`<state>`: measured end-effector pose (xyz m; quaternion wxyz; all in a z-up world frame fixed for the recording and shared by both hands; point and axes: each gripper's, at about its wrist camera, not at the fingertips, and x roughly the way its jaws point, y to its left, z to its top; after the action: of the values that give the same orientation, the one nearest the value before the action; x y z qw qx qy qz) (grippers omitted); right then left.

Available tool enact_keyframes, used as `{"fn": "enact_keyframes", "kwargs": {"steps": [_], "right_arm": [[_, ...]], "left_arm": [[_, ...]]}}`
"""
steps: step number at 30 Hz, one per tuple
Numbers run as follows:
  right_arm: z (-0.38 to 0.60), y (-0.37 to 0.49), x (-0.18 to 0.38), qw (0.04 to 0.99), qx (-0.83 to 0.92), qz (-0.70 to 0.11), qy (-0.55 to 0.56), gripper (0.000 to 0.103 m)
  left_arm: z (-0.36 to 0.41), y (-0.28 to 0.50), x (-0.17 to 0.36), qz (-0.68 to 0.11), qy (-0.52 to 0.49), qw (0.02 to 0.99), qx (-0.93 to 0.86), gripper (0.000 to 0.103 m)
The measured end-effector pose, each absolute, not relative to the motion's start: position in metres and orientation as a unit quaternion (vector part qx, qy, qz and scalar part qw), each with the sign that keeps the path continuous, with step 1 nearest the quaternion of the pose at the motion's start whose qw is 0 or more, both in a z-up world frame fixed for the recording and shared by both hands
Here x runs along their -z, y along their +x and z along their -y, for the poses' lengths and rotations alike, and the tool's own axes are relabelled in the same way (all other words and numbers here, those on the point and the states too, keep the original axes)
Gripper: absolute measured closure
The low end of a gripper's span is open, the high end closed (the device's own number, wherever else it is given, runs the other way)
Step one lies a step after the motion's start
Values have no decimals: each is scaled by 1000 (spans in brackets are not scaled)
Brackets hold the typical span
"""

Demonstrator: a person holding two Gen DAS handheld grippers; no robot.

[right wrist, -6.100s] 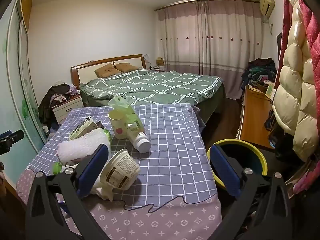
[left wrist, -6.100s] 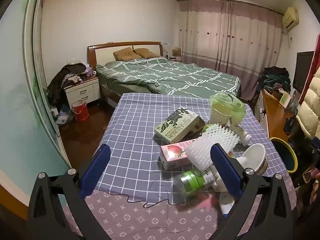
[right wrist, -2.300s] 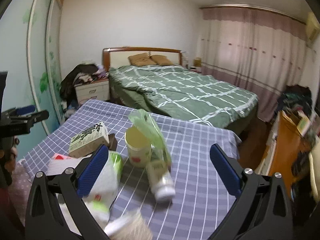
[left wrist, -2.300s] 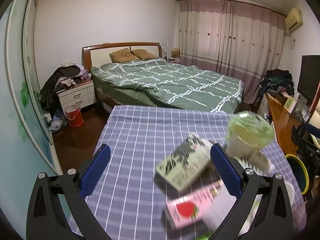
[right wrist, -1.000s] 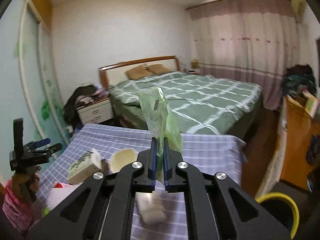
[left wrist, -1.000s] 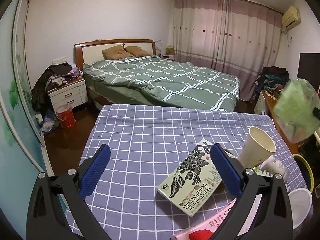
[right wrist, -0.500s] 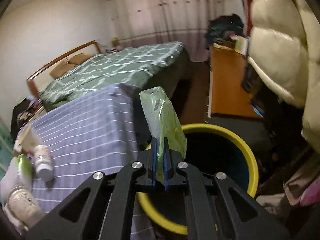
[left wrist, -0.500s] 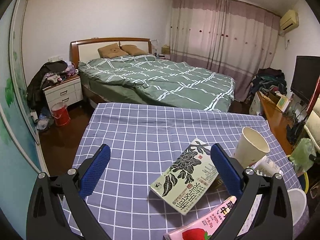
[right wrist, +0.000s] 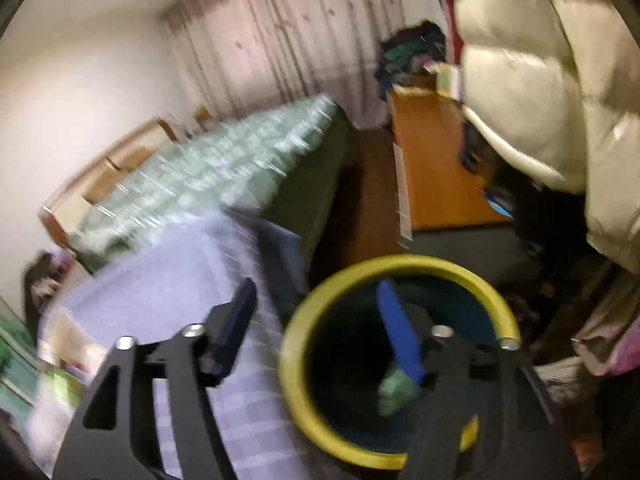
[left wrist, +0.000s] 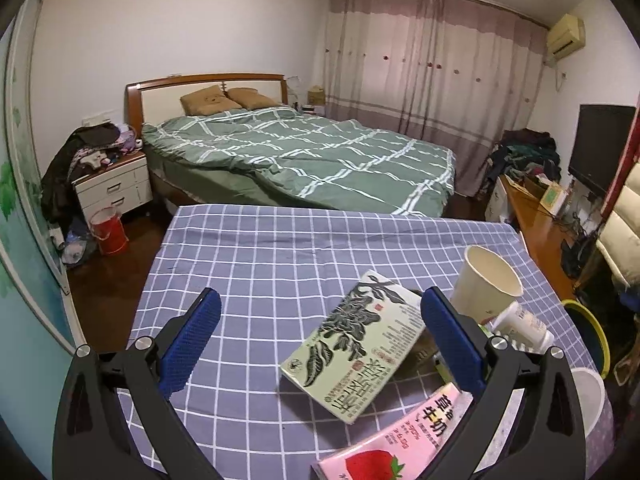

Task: Collect trash
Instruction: 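Carry the green bag to the yellow bin and release it, then grasp the white paper cup with the left gripper and lift it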

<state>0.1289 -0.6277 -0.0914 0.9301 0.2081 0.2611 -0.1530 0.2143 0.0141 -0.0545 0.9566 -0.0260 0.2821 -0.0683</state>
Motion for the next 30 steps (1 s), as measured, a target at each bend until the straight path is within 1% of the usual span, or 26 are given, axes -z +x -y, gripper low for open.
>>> {"fn": "enact_keyframes", "kwargs": {"steps": [3,6,10,13,18,21,24,27,30], "right_arm": [[593,140,72,945,112,-235,197,32],[559,153,68,953,69,-223,191,32],[526,166,77,959,59,-240,139,32],[523,174,86,954,51,-258,144,32],[524,181,92,949,55,-269,153,30],[526,179,94,949,57,-270,154,27],[524,180,96,948,54,-275,150,27],[527,179,96,949,48,-274,148,27],[527,177,96,950,47,-272,149,26]], "left_arm": [[-5,210,53,-283,-14,955,92,5],[10,203,52,-292,9,945,148,5],[39,191,55,-315,45,917,242,5],[61,184,61,-335,69,893,292,5],[84,182,70,-352,97,878,308,5],[90,191,66,-376,80,872,304,5],[100,206,56,-400,65,863,300,5],[110,216,48,-404,92,865,282,5],[129,237,46,-424,108,859,266,5]]}}
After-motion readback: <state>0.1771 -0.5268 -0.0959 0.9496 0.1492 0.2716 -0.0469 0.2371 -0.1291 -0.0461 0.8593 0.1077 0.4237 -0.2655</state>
